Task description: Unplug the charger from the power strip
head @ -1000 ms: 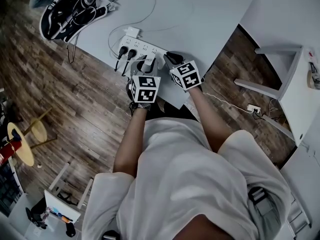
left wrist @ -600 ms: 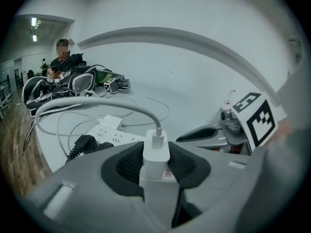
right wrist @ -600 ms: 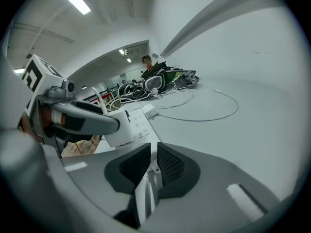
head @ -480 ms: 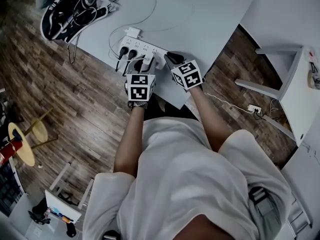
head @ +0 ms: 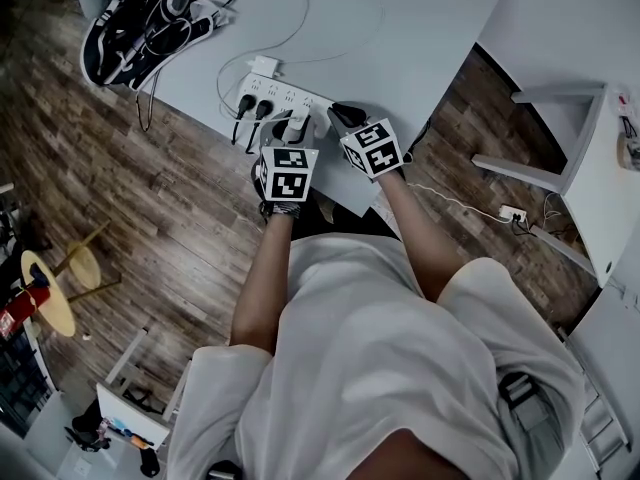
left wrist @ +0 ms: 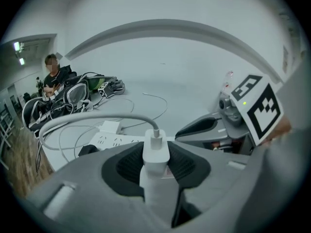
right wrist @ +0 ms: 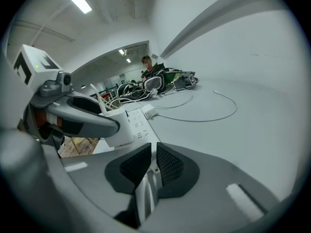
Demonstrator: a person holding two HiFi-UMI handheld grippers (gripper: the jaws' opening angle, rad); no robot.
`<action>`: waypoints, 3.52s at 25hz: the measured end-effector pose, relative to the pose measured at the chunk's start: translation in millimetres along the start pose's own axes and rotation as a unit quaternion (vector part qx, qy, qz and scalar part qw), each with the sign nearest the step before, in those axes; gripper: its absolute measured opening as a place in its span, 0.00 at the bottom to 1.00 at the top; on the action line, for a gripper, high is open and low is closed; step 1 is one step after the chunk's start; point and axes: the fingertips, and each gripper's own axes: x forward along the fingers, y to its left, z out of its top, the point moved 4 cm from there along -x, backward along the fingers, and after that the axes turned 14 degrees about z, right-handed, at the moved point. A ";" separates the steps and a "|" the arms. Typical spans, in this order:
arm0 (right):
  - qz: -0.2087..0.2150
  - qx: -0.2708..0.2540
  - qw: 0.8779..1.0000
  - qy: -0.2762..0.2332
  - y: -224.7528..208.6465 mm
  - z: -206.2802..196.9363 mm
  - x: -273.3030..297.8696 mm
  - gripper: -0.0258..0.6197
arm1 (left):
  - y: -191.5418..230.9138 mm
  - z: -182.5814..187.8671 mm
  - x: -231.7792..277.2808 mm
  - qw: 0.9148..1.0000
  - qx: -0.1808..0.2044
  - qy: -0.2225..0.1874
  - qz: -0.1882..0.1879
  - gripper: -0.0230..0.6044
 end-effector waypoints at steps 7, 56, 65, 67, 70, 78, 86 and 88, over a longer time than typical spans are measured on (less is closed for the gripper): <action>0.001 -0.011 1.000 0.000 0.1 -0.9 -1.6 0.09 | 9.2 -2.3 -1.2 0.994 -0.105 0.000 -0.032 0.27; -0.025 -0.010 1.000 -0.014 6.3 24.2 -9.3 0.10 | 28.4 -61.5 -23.6 0.913 -0.372 0.062 -0.156 0.26; -0.027 -0.024 0.999 -0.008 15.9 27.4 -14.0 0.10 | 17.4 -69.0 -14.2 0.908 -0.374 0.092 -0.165 0.26; -0.026 -0.020 0.999 -0.009 17.4 26.3 -13.7 0.09 | 15.8 -69.3 -12.9 0.906 -0.376 0.095 -0.170 0.27; -0.023 -0.016 1.000 -0.010 19.3 26.1 -14.0 0.09 | 17.9 -70.0 -10.6 0.907 -0.377 0.100 -0.162 0.27; -0.020 -0.037 0.999 0.009 25.4 26.8 -12.1 0.09 | 27.3 -72.3 -6.9 0.940 -0.281 0.156 -0.117 0.42; -0.022 -0.027 0.999 0.009 20.8 28.3 -14.1 0.09 | 34.3 -73.1 -12.5 0.956 -0.194 0.188 -0.112 0.52; -0.026 -0.022 0.999 0.006 19.1 28.9 -16.4 0.09 | 37.6 -74.9 -15.1 0.953 -0.204 0.196 -0.114 0.52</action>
